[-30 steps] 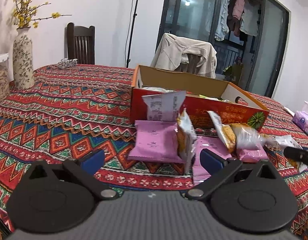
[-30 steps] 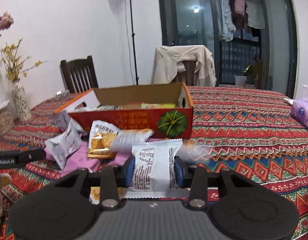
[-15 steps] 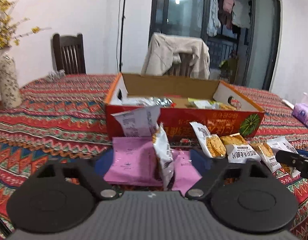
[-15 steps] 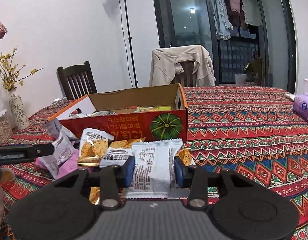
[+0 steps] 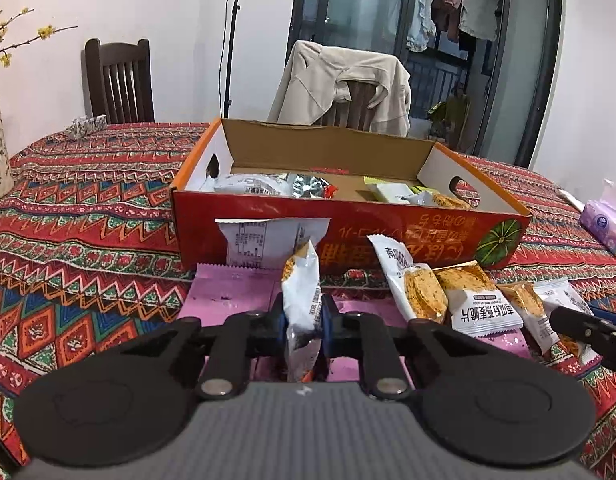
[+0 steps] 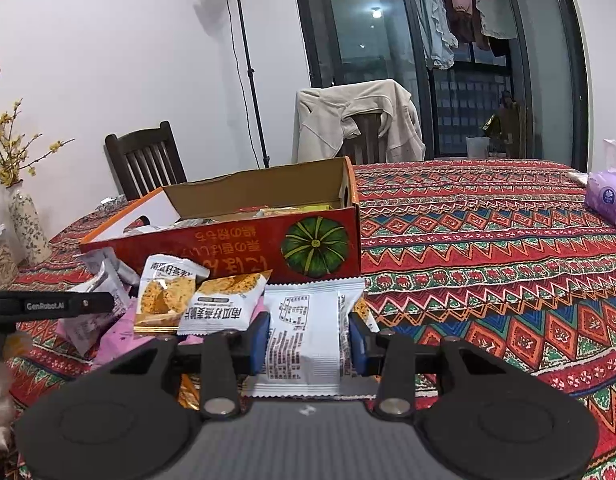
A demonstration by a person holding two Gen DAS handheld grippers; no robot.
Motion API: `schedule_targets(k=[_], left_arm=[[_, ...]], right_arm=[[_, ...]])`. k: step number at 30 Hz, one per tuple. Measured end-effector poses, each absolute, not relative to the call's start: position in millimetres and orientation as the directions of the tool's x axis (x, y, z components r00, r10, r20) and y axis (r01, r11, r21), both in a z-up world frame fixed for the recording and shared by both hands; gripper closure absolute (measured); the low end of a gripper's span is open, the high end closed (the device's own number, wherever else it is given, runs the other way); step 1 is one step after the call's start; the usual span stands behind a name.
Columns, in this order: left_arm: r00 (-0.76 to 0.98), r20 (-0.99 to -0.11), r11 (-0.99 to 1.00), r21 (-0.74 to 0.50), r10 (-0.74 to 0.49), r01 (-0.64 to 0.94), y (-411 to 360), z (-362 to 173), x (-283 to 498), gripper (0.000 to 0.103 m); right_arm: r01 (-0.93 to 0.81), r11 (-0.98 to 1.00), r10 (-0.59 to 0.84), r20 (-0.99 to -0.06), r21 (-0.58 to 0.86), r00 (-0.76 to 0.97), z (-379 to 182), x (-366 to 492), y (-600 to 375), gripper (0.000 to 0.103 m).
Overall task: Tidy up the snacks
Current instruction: 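Carry both packets into the cardboard box and open both grippers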
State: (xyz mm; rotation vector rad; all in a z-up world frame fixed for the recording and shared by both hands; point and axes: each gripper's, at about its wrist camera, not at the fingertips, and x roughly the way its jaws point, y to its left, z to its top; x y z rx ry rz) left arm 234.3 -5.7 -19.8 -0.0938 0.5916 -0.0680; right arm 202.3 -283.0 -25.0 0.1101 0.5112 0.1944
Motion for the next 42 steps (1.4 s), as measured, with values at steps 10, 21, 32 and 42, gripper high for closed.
schedule_targets(k=[10, 21, 32, 42], left_arm=[[0.864, -0.496, 0.994, -0.097, -0.086, 0.043, -1.6, -0.4, 216.4, 0.087], [0.912, -0.393, 0.991, -0.113, -0.116, 0.077, -7.6, 36.2, 211.8, 0.087], [0.923, -0.366, 0.990, -0.118, -0.117, 0.078, -17.6, 72.8, 251.7, 0.087], [0.939, -0.337, 0.987, -0.157, -0.064, 0.010, -12.3, 92.2, 311.5, 0.087]], right_arm=[[-0.162, 0.977, 0.209, -0.458, 0.139, 0.864, -14.9, 200.1, -280.7, 0.063], [-0.194, 0.974, 0.225, -0.375, 0.119, 0.899, 18.4, 215.1, -261.7, 0.063], [-0.229, 0.968, 0.249, -0.340, 0.100, 0.907, 48.9, 255.5, -241.1, 0.063], [-0.230, 0.970, 0.243, -0.301, 0.080, 0.922, 78.9, 319.0, -222.0, 0.063]])
